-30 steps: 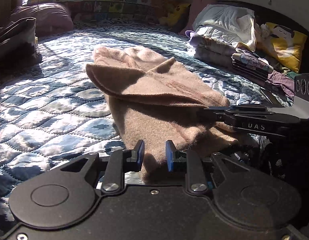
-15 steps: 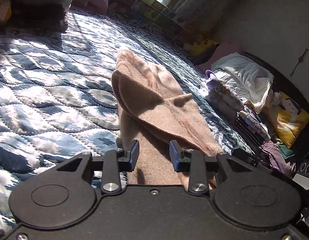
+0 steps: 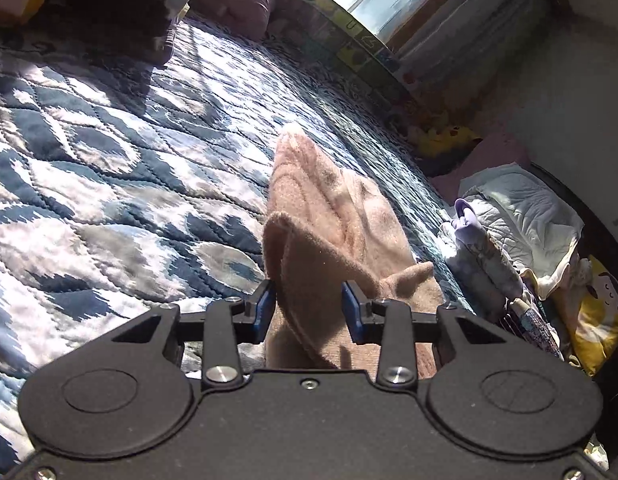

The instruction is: Fold clothes

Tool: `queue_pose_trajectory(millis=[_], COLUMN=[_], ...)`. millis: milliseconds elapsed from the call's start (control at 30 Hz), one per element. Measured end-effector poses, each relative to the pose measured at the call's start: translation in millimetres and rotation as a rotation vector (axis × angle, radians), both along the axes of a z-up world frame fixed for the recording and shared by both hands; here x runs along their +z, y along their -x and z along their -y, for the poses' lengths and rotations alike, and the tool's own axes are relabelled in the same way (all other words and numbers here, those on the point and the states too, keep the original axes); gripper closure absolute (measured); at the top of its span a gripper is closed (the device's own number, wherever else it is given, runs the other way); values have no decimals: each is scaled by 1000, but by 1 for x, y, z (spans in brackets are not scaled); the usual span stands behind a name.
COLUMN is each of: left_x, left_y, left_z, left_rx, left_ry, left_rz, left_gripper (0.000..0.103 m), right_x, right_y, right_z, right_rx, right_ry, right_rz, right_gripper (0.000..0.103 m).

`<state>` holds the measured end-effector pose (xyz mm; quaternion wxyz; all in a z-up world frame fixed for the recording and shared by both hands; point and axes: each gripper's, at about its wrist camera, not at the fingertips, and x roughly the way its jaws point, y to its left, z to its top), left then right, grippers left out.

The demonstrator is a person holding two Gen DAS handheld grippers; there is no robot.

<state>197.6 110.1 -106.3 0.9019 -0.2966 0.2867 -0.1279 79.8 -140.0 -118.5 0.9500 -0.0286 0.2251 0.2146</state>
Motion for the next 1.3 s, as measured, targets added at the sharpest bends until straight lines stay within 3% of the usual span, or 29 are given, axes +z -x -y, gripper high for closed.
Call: queue_pose_trajectory(millis=[100,267,467,733,933,1033,1100,1167,1300], left_x=[8,25,31,24,18,17,17,15,6], left_y=[-10,-29,-55,-83,-95,-95,-94,-96,-102], left_z=[2,7,24,27,28,24,22,18,16], left_rx=[-16,-68,-170,-271,-312,-312,-301,-279,-251], left_ry=[-19,-40,-158,-207,-231,-213,-202,-190,-220], left_rz=[42,119,165,159,138,138,140,128,81], left_gripper=[94,95,95,95,95,95,95,95,95], right_x=[-2,-1,2,0,3,4,4,3,0], right_y=[-1,-2,11,26,37,36,30,17,4], right_z=[2,-1,-26,-55,-69,-75,-78,-76,-69], right_rx=[-8,-14,39,113,185,239,274,324,383], right_ry=[8,28,173,320,350,339,314,248,169], right_rz=[-3,11,127,260,332,351,312,194,50], right_gripper=[46,47,56,57,56,49,47,46,33])
